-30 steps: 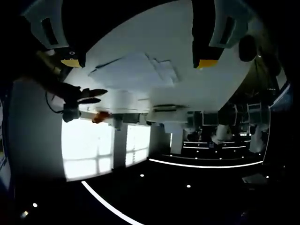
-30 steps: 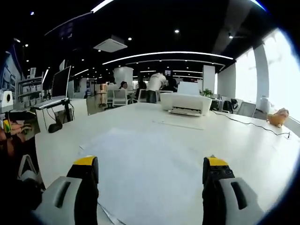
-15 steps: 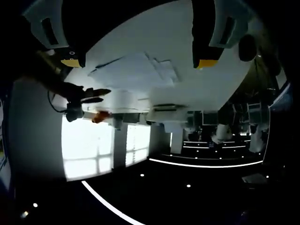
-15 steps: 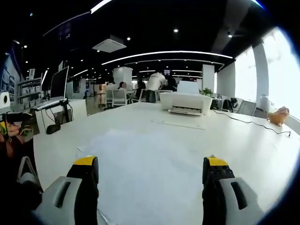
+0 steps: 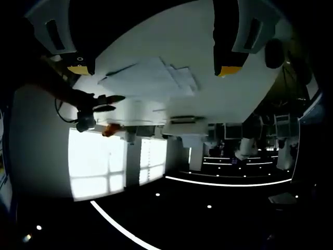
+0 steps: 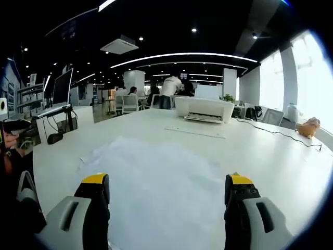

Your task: Organize the stack of printing papers by aligning and flattening the scattered papers on the table

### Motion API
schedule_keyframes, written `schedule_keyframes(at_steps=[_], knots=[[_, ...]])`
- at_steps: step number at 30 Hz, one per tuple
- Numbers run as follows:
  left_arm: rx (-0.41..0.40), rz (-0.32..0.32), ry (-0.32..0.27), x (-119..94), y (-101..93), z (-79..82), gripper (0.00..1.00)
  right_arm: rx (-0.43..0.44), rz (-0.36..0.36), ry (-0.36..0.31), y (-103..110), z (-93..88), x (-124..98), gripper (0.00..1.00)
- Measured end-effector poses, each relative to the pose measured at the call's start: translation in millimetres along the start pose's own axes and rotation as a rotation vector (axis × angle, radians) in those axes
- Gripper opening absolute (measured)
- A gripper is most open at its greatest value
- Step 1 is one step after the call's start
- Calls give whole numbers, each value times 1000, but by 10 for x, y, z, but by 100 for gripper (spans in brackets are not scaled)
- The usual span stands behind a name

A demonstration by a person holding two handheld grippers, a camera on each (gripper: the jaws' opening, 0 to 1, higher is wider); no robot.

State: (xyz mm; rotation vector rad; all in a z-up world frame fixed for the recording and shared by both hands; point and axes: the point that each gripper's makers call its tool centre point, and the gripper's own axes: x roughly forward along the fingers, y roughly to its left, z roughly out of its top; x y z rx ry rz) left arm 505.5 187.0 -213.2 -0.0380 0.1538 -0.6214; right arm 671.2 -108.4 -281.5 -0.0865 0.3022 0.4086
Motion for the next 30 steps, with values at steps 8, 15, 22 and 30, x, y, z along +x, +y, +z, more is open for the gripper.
schedule_keyframes(at_steps=[8, 15, 22, 30], knots=[[1, -2, 1, 0, -14, -2, 97, 8, -10, 20, -86, -104, 47, 86], [2, -6, 0, -3, -26, -1, 97, 81, 15, 26, -96, -188, 89, 85], [0, -12, -1, -5, -40, 2, 97, 103, 8, 38, -135, -264, 126, 85], [3, -14, -5, -16, -46, 24, 97, 95, -19, 70, -218, -414, 204, 85]])
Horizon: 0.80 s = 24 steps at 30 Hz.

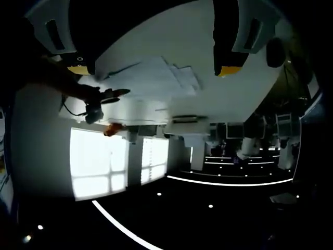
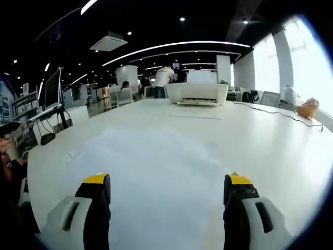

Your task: Organize the stack of printing papers by aligning and flattening the scattered papers on the table

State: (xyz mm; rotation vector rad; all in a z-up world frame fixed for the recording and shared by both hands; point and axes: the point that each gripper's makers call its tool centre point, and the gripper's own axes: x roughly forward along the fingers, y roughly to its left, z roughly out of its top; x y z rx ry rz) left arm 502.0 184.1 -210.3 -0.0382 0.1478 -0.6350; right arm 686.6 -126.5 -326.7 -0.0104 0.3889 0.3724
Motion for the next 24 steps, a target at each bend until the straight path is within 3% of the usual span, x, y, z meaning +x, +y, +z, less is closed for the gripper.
schedule_keyframes(at_steps=[24], knots=[[2, 1, 9, 15, 10, -16, 97, 23, -12, 6, -141, 3, 243, 79]])
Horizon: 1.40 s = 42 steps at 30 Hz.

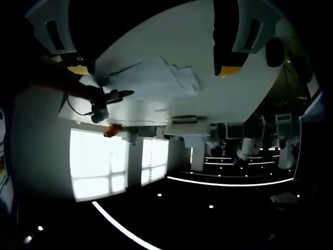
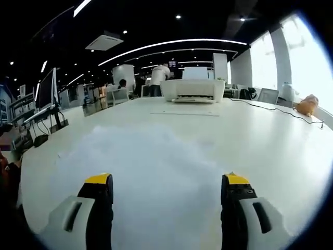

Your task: Organize the stack of printing papers by aligning and flattening the scattered papers on the table

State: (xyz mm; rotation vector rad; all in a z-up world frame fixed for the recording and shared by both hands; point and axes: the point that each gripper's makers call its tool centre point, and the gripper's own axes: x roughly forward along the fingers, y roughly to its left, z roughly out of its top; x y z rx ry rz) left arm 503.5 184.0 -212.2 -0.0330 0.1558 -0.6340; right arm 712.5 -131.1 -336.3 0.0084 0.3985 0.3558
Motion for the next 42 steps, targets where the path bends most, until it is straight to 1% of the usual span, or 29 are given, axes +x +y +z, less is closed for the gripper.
schedule_keyframes(at_steps=[4, 9, 17, 20, 24, 34, 36, 40, 42], knots=[[-2, -3, 2, 5, -9, -12, 97, -18, 4, 1, 1, 18, 45, 79], [-3, 0, -2, -3, 0, -4, 97, -65, -21, 17, -62, -8, 100, 79], [-10, -6, 1, 7, -15, -29, 97, -35, -10, 26, -89, -47, 147, 77], [-11, -12, -3, 10, -27, -23, 97, -38, 3, 59, -77, -109, 179, 77], [-13, -22, -6, 9, -50, -24, 97, -66, -14, 60, -123, -129, 192, 74], [-10, -22, -13, -28, -48, -6, 97, -64, -23, 44, -146, -127, 191, 70], [-6, -21, -13, -28, -51, 0, 97, -65, -23, 41, -147, -126, 179, 63], [-7, -24, -12, -14, -63, -3, 97, -68, -31, 35, -162, -116, 169, 59], [-7, -26, -9, -6, -71, -9, 97, -73, -39, 30, -176, -108, 158, 55]])
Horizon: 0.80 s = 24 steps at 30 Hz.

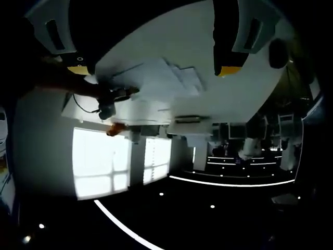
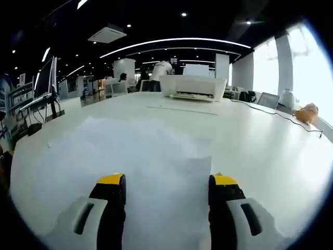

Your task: Organize the stack of printing papers by aligning and flattening the scattered papers on the table

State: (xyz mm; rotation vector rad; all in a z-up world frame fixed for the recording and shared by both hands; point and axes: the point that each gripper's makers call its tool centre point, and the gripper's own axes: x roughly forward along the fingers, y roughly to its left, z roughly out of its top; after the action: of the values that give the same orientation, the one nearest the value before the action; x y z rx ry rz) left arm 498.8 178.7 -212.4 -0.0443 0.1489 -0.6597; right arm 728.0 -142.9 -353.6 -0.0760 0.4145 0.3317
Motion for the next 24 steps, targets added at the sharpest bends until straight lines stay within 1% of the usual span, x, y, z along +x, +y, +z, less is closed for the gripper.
schedule_keyframes(at_steps=[1, 5, 8, 10, 14, 18, 24], knots=[[0, -1, 1, 3, -3, -2, 97, -5, -13, -4, -25, 8, -7, 52], [1, -2, 1, 5, -4, 1, 97, 0, -35, -6, -123, 13, -36, 24], [1, -1, 1, 6, 0, 0, 97, 20, -39, -2, -153, 13, -28, 21], [1, -1, 3, 7, 2, -7, 97, 17, -43, -2, -147, 13, -27, 19], [-2, -3, 5, 7, 3, -27, 97, -3, -50, -4, -149, 13, -31, 8], [-11, -6, -4, -6, 13, -28, 97, -18, -55, -4, -159, 10, -36, 0], [-3, -2, 1, -31, 28, -25, 97, -7, -45, -20, -154, 33, -38, 0]])
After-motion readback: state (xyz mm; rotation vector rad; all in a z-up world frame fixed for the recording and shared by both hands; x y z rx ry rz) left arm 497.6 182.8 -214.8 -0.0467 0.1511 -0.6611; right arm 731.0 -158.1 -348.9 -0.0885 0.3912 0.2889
